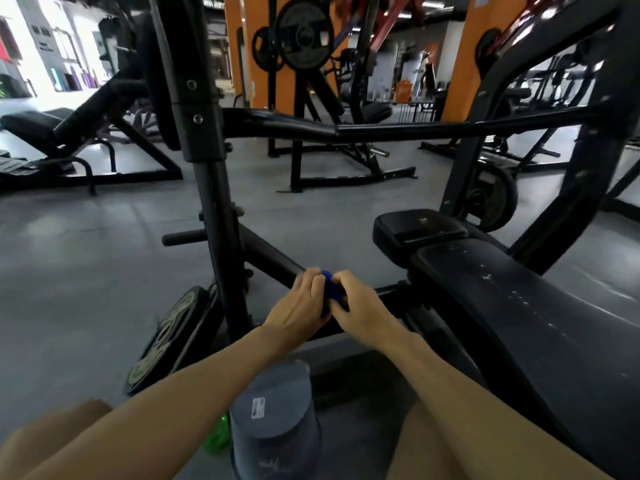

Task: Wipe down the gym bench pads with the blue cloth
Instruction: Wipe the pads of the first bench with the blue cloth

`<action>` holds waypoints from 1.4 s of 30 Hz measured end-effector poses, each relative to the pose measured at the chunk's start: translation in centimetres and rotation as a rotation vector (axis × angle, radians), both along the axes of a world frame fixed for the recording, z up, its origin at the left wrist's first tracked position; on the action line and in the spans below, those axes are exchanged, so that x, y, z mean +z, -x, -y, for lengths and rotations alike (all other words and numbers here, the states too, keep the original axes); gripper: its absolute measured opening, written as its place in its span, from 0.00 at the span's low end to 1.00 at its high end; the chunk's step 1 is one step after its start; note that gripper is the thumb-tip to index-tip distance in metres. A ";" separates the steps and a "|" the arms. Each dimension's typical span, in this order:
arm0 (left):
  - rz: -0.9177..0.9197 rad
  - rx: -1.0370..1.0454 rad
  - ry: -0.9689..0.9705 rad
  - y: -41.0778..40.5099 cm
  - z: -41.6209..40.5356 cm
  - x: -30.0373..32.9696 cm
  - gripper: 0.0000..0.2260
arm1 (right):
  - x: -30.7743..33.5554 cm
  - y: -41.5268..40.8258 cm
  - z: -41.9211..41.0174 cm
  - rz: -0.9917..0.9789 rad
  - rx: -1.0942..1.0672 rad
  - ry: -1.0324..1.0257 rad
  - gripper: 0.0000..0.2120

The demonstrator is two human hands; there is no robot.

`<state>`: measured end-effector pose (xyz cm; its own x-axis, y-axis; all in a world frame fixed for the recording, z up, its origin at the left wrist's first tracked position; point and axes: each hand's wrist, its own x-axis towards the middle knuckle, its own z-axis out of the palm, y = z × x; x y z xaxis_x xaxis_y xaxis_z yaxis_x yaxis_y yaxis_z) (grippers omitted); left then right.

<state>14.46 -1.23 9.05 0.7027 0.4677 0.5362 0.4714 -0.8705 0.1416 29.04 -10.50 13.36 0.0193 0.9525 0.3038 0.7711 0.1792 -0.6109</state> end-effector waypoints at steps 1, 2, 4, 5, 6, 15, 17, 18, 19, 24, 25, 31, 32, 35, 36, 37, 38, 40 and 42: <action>-0.018 -0.004 -0.032 -1.0 0.0 0.6 0.18 | 0.4 -1.1 0.5 0.011 -0.010 -0.022 0.13; -0.037 -0.013 -0.064 -2.0 0.1 1.2 0.17 | 0.7 -2.1 1.0 0.022 -0.020 -0.045 0.13; -0.089 -0.041 -0.130 -3.7 0.5 2.6 0.16 | 1.3 -4.0 1.9 0.043 -0.036 -0.099 0.14; -0.111 -0.052 -0.161 -4.4 0.6 3.4 0.16 | 1.7 -4.8 2.4 0.053 -0.048 -0.122 0.14; -0.133 -0.057 -0.185 -5.1 0.8 4.2 0.16 | 2.0 -5.6 2.9 0.058 -0.064 -0.136 0.15; -0.201 -0.093 -0.331 -10.7 -0.3 10.6 0.17 | 4.6 -10.8 5.4 0.189 -0.243 -0.101 0.18; -0.224 -0.147 -0.344 -12.3 -1.7 11.1 0.17 | 4.8 -12.0 5.4 0.209 -0.292 -0.087 0.14; -0.237 -0.165 -0.355 -13.1 -2.5 11.3 0.18 | 4.9 -12.6 5.2 0.220 -0.316 -0.076 0.13; -0.246 -0.178 -0.361 -14.0 -3.2 11.4 0.18 | 4.9 -13.2 5.0 0.232 -0.337 -0.062 0.14; -0.185 -0.220 -0.455 -18.2 -6.8 10.5 0.21 | 4.2 -17.1 1.8 0.297 -0.447 0.059 0.17; -0.162 -0.224 -0.470 -19.1 -7.9 9.7 0.20 | 3.9 -17.9 0.9 0.304 -0.464 0.085 0.16; -0.089 -0.256 -0.371 -23.4 -15.4 3.6 0.20 | 1.8 -20.6 -5.3 0.345 -0.490 0.193 0.17; -0.072 -0.253 -0.298 -23.9 -16.4 2.9 0.20 | 1.4 -20.8 -6.4 0.353 -0.491 0.201 0.16; -0.024 -0.216 -0.155 -25.6 -18.4 1.5 0.23 | 0.7 -21.5 -9.2 0.340 -0.516 0.199 0.18; -0.028 -0.216 -0.113 -26.2 -19.0 1.3 0.25 | 0.5 -21.7 -10.0 0.328 -0.532 0.195 0.19; -0.033 -0.230 -0.062 -26.8 -19.5 0.9 0.26 | 0.2 -21.9 -10.6 0.321 -0.546 0.200 0.19; -0.046 -0.247 -0.014 -27.4 -20.0 0.4 0.27 | -0.1 -22.2 -11.1 0.319 -0.556 0.214 0.19; -0.102 -0.292 0.077 -27.9 -20.4 -0.9 0.26 | -0.9 -22.6 -11.9 0.324 -0.565 0.251 0.21; -0.079 -0.339 0.100 -27.8 -20.2 -2.4 0.23 | -1.6 -22.8 -12.4 0.317 -0.575 0.274 0.22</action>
